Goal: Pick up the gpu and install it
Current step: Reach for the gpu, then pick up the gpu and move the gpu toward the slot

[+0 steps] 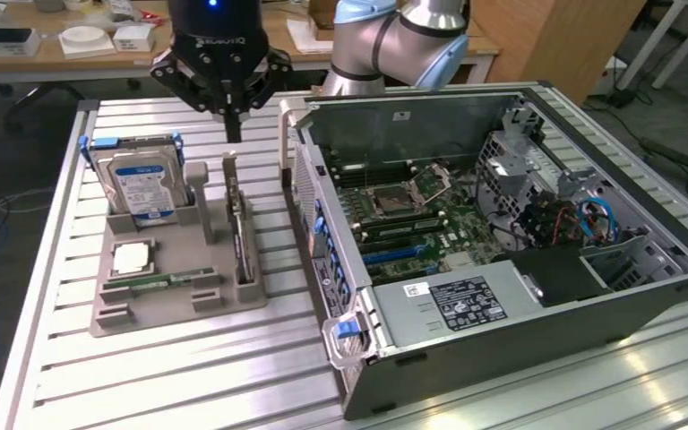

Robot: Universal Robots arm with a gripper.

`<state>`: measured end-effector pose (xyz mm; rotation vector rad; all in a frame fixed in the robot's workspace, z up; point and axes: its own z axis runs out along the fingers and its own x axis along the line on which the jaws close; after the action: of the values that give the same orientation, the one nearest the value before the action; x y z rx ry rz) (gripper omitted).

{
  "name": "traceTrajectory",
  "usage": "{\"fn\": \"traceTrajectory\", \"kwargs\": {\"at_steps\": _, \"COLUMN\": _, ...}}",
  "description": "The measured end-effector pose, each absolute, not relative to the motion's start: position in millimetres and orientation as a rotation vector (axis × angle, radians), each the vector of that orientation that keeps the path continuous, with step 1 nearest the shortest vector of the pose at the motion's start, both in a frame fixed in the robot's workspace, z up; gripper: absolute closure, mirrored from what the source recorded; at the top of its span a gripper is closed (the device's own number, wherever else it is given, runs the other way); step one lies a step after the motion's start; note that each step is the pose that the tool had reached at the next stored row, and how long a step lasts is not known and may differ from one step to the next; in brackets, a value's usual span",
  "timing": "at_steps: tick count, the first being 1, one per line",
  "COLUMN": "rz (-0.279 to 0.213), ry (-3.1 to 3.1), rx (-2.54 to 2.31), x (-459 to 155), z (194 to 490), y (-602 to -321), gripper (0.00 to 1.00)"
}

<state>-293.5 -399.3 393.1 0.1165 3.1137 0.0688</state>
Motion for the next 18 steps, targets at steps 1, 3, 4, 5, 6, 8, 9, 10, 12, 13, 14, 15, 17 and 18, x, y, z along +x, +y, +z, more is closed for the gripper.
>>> {"fn": "traceTrajectory", "kwargs": {"at_steps": 1, "rz": 0.069, "ry": 3.114, "rx": 0.116, "x": -296, "z": 393, "y": -399, "gripper": 0.90}}
{"fn": "traceTrajectory", "kwargs": {"at_steps": 3, "rz": 0.069, "ry": 3.114, "rx": 0.117, "x": -301, "z": 393, "y": -399, "gripper": 0.90}}
{"fn": "traceTrajectory", "kwargs": {"at_steps": 4, "rz": 0.069, "ry": 3.114, "rx": 0.117, "x": -303, "z": 393, "y": -399, "gripper": 0.90}}
{"fn": "traceTrajectory", "kwargs": {"at_steps": 5, "rz": 0.069, "ry": 3.114, "rx": 0.117, "x": -305, "z": 393, "y": -399, "gripper": 0.90}}
{"fn": "traceTrajectory", "kwargs": {"at_steps": 6, "rz": 0.069, "ry": 3.114, "rx": 0.117, "x": -307, "z": 393, "y": -399, "gripper": 0.90}}
{"fn": "traceTrajectory", "kwargs": {"at_steps": 8, "rz": 0.069, "ry": 3.114, "rx": 0.117, "x": -309, "z": 393, "y": -399, "gripper": 0.90}}
{"fn": "traceTrajectory", "kwargs": {"at_steps": 9, "rz": 0.069, "ry": 3.114, "rx": 0.117, "x": -309, "z": 393, "y": -399, "gripper": 0.90}}
{"fn": "traceTrajectory", "kwargs": {"at_steps": 10, "rz": 0.069, "ry": 3.114, "rx": 0.117, "x": -309, "z": 393, "y": -399, "gripper": 0.90}}
{"fn": "traceTrajectory", "kwargs": {"at_steps": 12, "rz": 0.069, "ry": 3.114, "rx": 0.117, "x": -309, "z": 393, "y": -399, "gripper": 0.90}}
{"fn": "traceTrajectory", "kwargs": {"at_steps": 13, "rz": 0.069, "ry": 3.114, "rx": 0.117, "x": -309, "z": 393, "y": -399, "gripper": 0.90}}
{"fn": "traceTrajectory", "kwargs": {"at_steps": 14, "rz": 0.069, "ry": 3.114, "rx": 0.117, "x": -309, "z": 393, "y": -399, "gripper": 0.90}}
{"fn": "traceTrajectory", "kwargs": {"at_steps": 15, "rz": 0.069, "ry": 3.114, "rx": 0.117, "x": -309, "z": 393, "y": -399, "gripper": 0.90}}
{"fn": "traceTrajectory", "kwargs": {"at_steps": 17, "rz": 0.069, "ry": 3.114, "rx": 0.117, "x": -309, "z": 393, "y": -399, "gripper": 0.90}}
{"fn": "traceTrajectory", "kwargs": {"at_steps": 18, "rz": 0.069, "ry": 3.114, "rx": 0.117, "x": -309, "z": 393, "y": -399, "gripper": 0.90}}
